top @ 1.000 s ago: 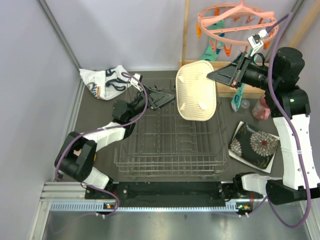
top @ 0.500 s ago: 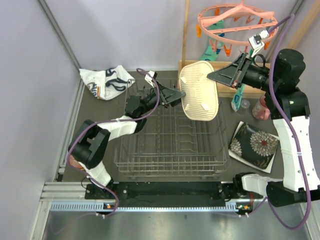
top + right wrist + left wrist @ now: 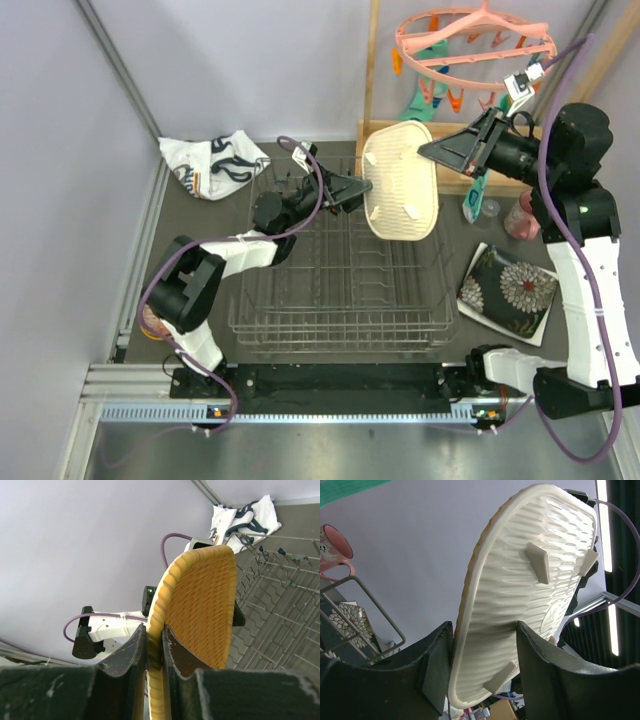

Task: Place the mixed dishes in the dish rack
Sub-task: Pass the plate from the right arm to the left

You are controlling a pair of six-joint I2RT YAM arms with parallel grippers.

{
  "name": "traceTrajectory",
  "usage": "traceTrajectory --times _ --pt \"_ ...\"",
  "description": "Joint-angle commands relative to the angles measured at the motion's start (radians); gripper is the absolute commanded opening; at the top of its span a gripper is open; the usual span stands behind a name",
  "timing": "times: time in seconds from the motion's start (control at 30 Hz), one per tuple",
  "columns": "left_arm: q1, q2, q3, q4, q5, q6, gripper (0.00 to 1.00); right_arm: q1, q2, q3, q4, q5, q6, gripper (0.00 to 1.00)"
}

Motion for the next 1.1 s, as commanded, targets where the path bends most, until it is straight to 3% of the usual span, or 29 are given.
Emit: traceTrajectory --times 0.0,0.6,1.07 --pt "-0.034 -0.075 0.02 0.362 -0.02 -0.036 0.48 0.023 -0.021 -0.028 0.074 -0.076 0.019 0.0" --pt "-0.046 -0.267 0.035 0.363 -0.05 -0.107 0.34 0.023 0.0 -0.123 0.114 -0.044 0.018 0.0" --pt "-0.046 -0.385 0.041 0.276 -0.049 -0.068 0.31 0.022 0.1 -0.188 0.222 -0.046 0.038 0.0"
